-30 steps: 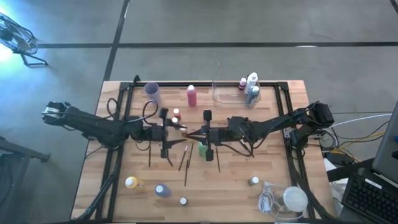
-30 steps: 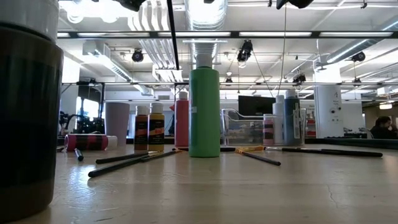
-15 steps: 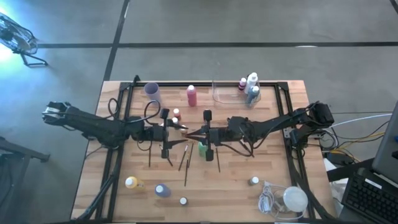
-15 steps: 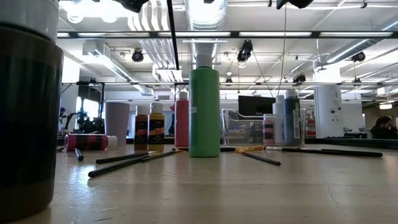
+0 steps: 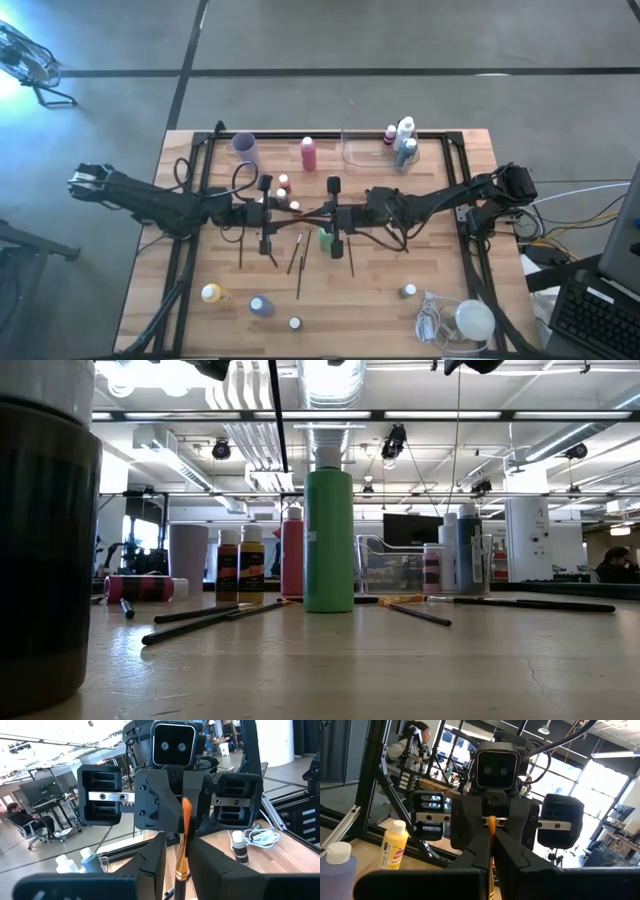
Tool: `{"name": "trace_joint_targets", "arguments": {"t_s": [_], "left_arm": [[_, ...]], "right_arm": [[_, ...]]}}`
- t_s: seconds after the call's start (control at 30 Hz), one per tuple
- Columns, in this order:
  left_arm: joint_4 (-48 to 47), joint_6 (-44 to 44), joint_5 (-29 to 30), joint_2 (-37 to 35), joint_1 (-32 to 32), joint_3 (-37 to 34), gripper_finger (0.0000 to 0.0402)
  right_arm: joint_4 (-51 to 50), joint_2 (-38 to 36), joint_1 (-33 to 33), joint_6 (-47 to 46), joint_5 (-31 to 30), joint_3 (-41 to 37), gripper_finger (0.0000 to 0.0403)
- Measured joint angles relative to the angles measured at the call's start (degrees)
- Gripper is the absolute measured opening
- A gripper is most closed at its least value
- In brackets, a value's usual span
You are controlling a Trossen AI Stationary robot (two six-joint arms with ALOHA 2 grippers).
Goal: Pick & Place Paint Supplies
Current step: Put the gold paint brush into the violet cup
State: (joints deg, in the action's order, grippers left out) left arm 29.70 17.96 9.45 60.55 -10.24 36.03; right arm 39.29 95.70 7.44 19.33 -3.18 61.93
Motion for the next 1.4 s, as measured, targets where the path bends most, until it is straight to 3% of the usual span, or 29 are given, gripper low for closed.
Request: {"name": "trace_joint_targets", "arguments": {"t_s": [0.47, 0.73, 0.83, 1.0, 1.2, 1.4], "left_arm": [[-1.8, -0.2, -1.0, 0.0, 0.0, 0.0, 0.0015], [-2.1, -0.1, -1.2, 0.0, 0.0, 0.0, 0.0006], [-2.4, 0.1, -0.9, -0.2, 0.0, 0.0, 0.0005], [-5.4, 2.2, 7.1, -4.4, 0.0, -0.1, 0.0005], [-10.8, 5.4, 20.9, -12.5, 0.0, 0.0, 0.0004], [-11.2, 9.3, 36.7, -17.5, 0.2, 0.0, 0.0003]], "right_arm": [[-0.6, 0.0, 0.0, -1.3, 0.0, 0.0, 0.0019], [-1.0, 0.0, 0.0, -2.8, 0.0, 0.0, 0.0078], [-2.0, 0.0, 0.1, -2.3, -2.7, 0.0, 0.0109], [-7.4, -2.4, 0.0, -1.2, -9.6, 0.0, 0.0154], [-15.8, -6.0, 0.1, -4.0, -14.7, -0.1, 0.0184], [-16.8, -6.5, -0.1, -5.2, -15.2, -0.2, 0.0190]]}}
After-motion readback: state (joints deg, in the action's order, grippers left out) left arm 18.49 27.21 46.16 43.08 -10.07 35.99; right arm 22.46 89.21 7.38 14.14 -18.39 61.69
